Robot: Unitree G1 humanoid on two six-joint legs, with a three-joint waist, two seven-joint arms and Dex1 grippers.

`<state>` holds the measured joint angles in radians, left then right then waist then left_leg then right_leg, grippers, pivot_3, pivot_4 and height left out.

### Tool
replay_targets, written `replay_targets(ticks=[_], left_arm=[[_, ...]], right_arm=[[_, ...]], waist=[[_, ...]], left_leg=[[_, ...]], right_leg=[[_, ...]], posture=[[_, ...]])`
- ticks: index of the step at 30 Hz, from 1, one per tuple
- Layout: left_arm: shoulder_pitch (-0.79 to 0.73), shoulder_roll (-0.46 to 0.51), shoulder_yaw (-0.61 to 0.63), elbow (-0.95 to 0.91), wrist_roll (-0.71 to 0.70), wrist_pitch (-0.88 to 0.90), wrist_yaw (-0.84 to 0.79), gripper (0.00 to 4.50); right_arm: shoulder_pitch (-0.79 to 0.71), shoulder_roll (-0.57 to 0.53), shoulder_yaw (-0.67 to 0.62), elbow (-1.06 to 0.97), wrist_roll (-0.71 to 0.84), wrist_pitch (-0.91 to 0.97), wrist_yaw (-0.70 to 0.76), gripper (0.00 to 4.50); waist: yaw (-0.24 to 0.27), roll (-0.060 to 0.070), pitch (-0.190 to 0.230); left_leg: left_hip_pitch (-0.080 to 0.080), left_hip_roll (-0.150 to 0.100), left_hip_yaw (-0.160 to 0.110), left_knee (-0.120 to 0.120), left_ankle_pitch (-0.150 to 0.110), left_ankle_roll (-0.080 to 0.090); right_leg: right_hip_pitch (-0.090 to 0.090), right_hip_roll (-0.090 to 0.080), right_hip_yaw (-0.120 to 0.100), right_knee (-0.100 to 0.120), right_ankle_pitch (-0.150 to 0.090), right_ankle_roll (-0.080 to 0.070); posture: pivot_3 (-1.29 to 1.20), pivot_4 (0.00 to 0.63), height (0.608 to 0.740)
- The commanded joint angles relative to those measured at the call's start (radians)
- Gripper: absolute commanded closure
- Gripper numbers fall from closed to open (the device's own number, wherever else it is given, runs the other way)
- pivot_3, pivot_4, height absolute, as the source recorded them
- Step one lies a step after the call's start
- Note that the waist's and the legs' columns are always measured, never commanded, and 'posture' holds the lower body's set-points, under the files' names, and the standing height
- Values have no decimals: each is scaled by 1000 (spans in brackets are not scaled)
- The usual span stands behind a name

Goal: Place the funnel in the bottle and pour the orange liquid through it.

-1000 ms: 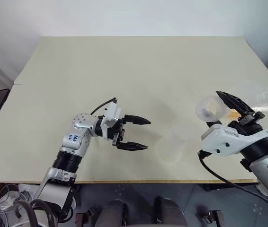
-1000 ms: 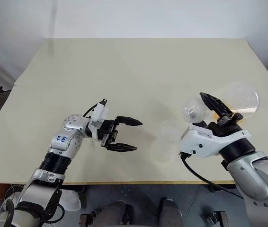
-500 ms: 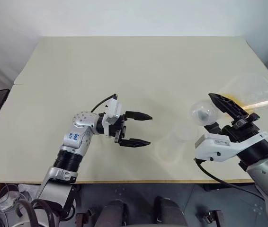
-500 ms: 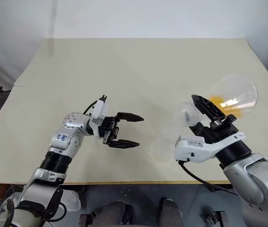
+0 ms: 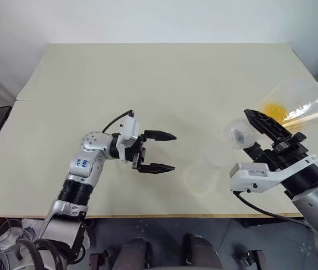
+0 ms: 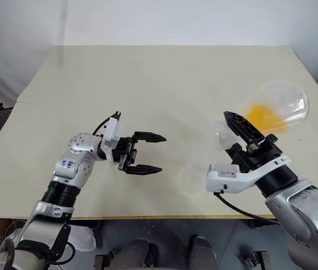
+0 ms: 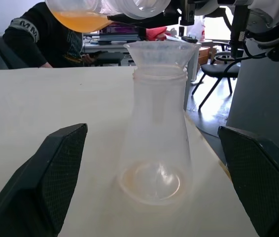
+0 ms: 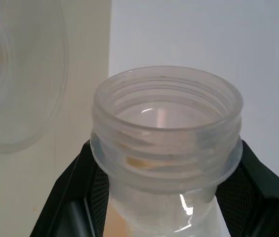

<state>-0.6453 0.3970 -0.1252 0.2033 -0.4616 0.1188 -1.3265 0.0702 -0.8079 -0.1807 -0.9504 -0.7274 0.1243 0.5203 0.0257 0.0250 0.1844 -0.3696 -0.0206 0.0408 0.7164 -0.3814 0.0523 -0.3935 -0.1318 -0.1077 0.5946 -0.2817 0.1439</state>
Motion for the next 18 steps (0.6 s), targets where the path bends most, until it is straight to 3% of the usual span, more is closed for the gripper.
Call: replay_targets(ticks=[1,18], left_arm=[[2,9,20,-26,-3,-18,-12,0],[0,2,13,-39,-15,5,-18,0]], right_arm=[[-15,8,-49,-9,-25,-37,1,2048],[19,81,-64,25,-142,-166,-4,2048]], waist=[[0,0,0],[0,0,0]], left_leg=[[0,0,0,0,0,0],[0,0,0,0,0,0]], right_leg=[[0,0,0,0,0,0],[0,0,0,0,0,0]], posture=[[0,150,740],[0,150,740]])
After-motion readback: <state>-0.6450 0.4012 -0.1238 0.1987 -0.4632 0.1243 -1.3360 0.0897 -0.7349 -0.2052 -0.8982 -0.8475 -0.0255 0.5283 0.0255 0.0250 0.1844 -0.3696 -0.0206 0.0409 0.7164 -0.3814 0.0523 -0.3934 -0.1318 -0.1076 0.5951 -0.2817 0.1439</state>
